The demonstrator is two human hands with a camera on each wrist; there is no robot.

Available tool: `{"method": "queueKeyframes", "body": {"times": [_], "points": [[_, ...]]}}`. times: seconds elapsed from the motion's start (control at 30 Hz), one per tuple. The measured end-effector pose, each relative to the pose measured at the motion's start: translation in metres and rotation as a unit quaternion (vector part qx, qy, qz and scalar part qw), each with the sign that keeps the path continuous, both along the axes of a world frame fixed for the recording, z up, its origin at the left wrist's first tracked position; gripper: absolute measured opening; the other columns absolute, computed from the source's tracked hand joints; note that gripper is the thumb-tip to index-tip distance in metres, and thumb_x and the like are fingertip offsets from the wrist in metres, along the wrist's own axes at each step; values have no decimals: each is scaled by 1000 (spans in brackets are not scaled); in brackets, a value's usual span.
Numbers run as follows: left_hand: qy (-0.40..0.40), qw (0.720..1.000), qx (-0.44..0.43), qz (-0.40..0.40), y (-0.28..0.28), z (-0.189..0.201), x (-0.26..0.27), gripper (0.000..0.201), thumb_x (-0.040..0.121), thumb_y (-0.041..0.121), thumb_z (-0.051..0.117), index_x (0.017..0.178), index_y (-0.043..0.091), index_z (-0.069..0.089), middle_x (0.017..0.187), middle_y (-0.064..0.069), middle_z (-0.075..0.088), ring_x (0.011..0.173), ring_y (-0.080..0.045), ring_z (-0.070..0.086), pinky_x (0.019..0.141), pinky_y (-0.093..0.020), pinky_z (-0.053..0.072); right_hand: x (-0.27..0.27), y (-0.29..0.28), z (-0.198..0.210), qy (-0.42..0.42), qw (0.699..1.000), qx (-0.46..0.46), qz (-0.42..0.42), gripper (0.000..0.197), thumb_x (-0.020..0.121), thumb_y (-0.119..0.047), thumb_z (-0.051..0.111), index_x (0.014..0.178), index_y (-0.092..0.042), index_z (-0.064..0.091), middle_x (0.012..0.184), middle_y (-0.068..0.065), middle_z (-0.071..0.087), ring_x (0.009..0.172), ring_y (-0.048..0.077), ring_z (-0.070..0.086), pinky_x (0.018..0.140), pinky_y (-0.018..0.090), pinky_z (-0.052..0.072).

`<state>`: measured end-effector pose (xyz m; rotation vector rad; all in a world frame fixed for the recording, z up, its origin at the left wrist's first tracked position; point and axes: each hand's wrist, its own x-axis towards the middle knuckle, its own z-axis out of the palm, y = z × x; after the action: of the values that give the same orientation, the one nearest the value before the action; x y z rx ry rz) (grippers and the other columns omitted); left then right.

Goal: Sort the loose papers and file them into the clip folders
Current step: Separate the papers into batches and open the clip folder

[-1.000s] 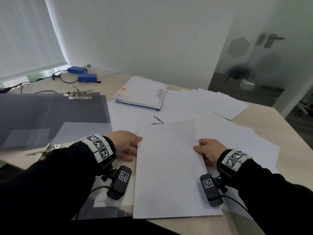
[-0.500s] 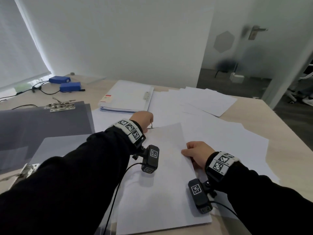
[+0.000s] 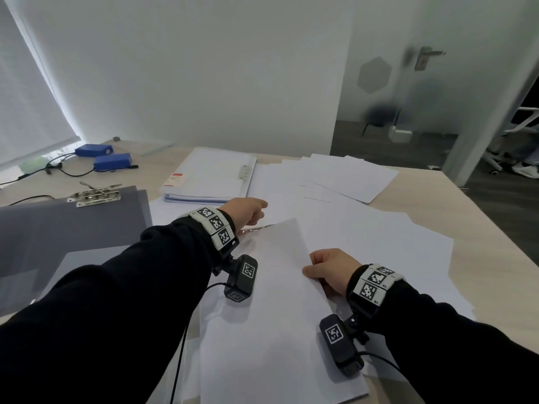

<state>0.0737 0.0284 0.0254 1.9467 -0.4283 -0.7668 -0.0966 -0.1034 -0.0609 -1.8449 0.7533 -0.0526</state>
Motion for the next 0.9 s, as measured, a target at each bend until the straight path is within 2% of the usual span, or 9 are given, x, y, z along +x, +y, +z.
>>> {"method": "queueKeyframes", "body": {"times": [0.17, 0.23, 0.3, 0.37, 0.43, 0.57, 0.63, 0.77, 0.9], "points": [[-83, 996, 36, 1, 19, -2, 13, 31, 102, 12, 43, 130, 9, 57, 128, -4, 55, 108, -18, 48, 85, -29, 41, 3, -1, 3, 31, 999, 6, 3, 36, 81, -9, 68, 52, -17, 49, 48, -3, 51, 41, 14, 45, 46, 20, 34], [-102, 994, 22, 39, 38, -8, 23, 17, 101, 16, 47, 115, 14, 58, 117, -2, 52, 103, -17, 45, 76, -25, 40, 5, 0, 6, 44, 999, 11, -2, 35, 78, -11, 71, 54, -18, 46, 52, 2, 47, 45, 18, 42, 49, 23, 33], [-74, 993, 23, 87, 60, -14, 28, 12, 100, 7, 45, 105, 14, 54, 112, -2, 48, 101, -18, 44, 76, -26, 38, 7, 1, 9, 59, 998, 23, -5, 30, 70, -17, 73, 58, -18, 45, 60, 7, 45, 51, 19, 41, 54, 27, 33], [-62, 992, 39, 103, 81, -26, 34, 23, 97, 0, 45, 111, 10, 59, 115, -3, 47, 102, -22, 49, 75, -25, 40, 9, 1, 12, 66, 997, 29, -9, 24, 75, -15, 72, 66, -18, 50, 68, 8, 51, 57, 22, 48, 57, 28, 39], [-57, 991, 57, 111, 97, -36, 35, 21, 96, 6, 49, 113, 8, 60, 117, -3, 53, 99, -26, 56, 67, -27, 48, 11, 0, 11, 61, 996, 59, -27, 16, 83, -9, 70, 78, -18, 58, 79, 6, 61, 67, 22, 58, 63, 30, 49], [53, 984, 19, 167, 111, -50, 28, 13, 95, 19, 56, 103, 9, 59, 103, -9, 65, 79, -23, 62, 62, -32, 51, 16, -9, -3, 56, 997, 52, -8, 28, 51, -28, 77, 68, -17, 58, 76, 13, 56, 71, 25, 53, 70, 36, 41], [76, 983, 1, 170, 113, -53, 23, 14, 94, 19, 60, 98, 6, 60, 88, -11, 67, 67, -23, 62, 55, -31, 51, 17, -12, -9, 49, 996, 68, -16, 24, 47, -27, 76, 62, -18, 59, 76, 14, 57, 71, 26, 54, 72, 37, 40], [90, 986, 16, 139, 116, -62, 16, 14, 94, 13, 62, 83, 4, 60, 67, -10, 60, 49, -20, 56, 42, -24, 49, 12, -2, 1, 41, 995, 82, -37, 27, 59, -14, 74, 81, -9, 60, 79, 18, 55, 73, 30, 53, 68, 37, 43], [106, 984, 37, 136, 121, -67, 18, 10, 92, 6, 63, 83, 2, 60, 62, -12, 64, 49, -21, 56, 39, -22, 48, 13, 1, 5, 38, 994, 82, -60, 17, 75, 3, 67, 73, -9, 54, 64, 10, 54, 53, 23, 50, 52, 25, 40]]}}
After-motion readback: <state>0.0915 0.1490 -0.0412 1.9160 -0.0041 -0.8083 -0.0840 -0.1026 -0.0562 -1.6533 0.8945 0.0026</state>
